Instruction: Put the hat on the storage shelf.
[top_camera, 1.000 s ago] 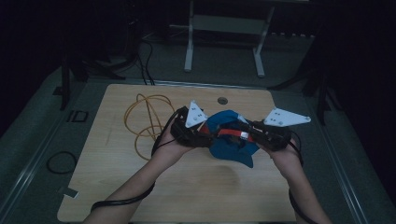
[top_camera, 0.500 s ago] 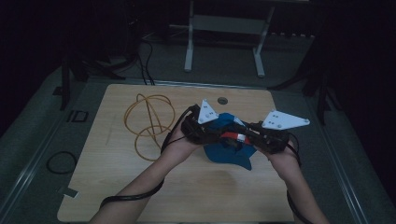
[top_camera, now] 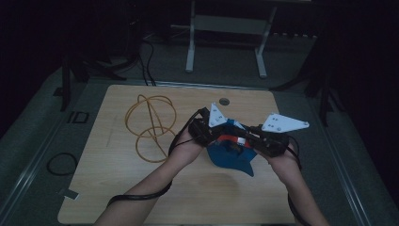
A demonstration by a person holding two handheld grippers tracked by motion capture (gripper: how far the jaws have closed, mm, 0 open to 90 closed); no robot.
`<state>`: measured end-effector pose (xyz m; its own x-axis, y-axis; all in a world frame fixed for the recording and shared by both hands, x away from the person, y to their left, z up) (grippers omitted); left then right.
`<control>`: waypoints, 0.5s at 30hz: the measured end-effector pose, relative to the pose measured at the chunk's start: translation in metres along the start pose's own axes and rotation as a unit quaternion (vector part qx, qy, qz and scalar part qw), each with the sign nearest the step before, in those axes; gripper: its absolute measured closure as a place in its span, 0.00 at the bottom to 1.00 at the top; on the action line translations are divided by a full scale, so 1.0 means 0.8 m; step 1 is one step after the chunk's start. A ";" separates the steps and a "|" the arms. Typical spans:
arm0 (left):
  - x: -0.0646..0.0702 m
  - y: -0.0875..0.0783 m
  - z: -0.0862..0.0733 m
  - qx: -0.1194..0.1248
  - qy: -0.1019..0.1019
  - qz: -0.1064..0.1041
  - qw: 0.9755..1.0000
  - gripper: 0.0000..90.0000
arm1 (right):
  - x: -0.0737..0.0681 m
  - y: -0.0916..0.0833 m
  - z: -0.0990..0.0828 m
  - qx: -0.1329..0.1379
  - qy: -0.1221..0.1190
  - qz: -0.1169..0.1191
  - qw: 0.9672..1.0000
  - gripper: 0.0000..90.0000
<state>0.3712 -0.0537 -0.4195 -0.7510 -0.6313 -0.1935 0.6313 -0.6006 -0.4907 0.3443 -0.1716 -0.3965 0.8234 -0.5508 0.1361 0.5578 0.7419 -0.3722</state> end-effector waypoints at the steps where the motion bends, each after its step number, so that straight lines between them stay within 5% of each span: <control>1: 0.000 0.000 0.000 0.001 0.003 0.001 1.000 1.00 | 0.000 0.000 -0.001 0.000 0.002 0.000 1.000 0.94; 7: 0.000 -0.007 -0.003 0.009 0.015 -0.002 1.000 1.00 | -0.007 -0.004 -0.003 0.006 0.025 0.014 1.000 0.94; 11: -0.003 -0.012 -0.003 0.017 0.029 0.008 0.999 1.00 | -0.017 -0.003 -0.004 -0.005 0.003 0.008 1.000 0.93; 15: -0.005 -0.020 0.001 0.036 0.028 -0.006 0.999 1.00 | -0.024 -0.010 0.002 0.009 0.010 0.022 1.000 0.83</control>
<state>0.3645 -0.0417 -0.4103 -0.7673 -0.5965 -0.2354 0.6325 -0.6437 -0.4308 0.3241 -0.1660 -0.3948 0.8446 -0.5258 0.1012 0.5237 0.7717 -0.3609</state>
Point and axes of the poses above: each handheld gripper's, and its own axes: y roughly forward along the jaws, z roughly out of its top, x roughly to its right, the point moved 7 cm from there along y, roughly forward along the jaws
